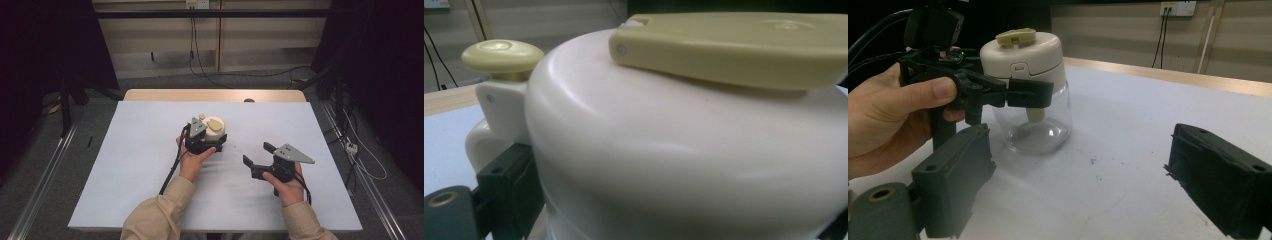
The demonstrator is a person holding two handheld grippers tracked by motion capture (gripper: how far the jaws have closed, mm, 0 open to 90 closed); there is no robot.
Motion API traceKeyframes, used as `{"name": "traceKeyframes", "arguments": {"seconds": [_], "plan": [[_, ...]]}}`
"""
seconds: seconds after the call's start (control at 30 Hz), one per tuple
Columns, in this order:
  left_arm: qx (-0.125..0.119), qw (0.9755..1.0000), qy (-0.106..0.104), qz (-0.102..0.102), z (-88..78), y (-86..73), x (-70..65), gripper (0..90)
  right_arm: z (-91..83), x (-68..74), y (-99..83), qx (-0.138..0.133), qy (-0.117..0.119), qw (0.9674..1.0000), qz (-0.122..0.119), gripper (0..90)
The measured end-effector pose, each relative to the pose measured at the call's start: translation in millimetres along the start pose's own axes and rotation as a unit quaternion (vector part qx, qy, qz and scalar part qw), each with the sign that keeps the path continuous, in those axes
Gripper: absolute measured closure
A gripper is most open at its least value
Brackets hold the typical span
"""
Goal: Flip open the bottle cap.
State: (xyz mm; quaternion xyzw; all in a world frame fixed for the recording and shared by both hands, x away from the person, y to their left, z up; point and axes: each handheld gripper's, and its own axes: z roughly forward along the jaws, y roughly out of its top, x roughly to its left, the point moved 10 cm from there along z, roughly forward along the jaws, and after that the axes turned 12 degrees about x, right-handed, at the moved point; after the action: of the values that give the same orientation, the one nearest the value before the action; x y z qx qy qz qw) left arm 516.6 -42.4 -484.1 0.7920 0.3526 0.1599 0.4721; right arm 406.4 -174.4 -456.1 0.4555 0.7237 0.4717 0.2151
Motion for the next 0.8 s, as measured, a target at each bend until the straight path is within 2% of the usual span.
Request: {"name": "traceKeyframes", "arguments": {"seconds": [0.37, 0.53, 0.8], "plan": [[-0.002, 1.0000, 0.000, -0.001, 0.5, 0.1, 0.5, 6.7, 14.5, 6.5, 20.0, 0.000, -0.001, 0.9999, -0.012, 18.4], [-0.002, 1.0000, 0.002, 0.000, 0.4, -0.1, 0.7, 6.7, 22.2, 8.0, 27.9, 0.004, 0.008, 1.0000, -0.003, 33.0], [-0.002, 1.0000, 0.001, -0.001, 0.5, -0.1, 0.6, 6.7, 28.3, 9.6, 39.3, 0.010, 0.008, 0.9999, -0.011, 56.2]]}}
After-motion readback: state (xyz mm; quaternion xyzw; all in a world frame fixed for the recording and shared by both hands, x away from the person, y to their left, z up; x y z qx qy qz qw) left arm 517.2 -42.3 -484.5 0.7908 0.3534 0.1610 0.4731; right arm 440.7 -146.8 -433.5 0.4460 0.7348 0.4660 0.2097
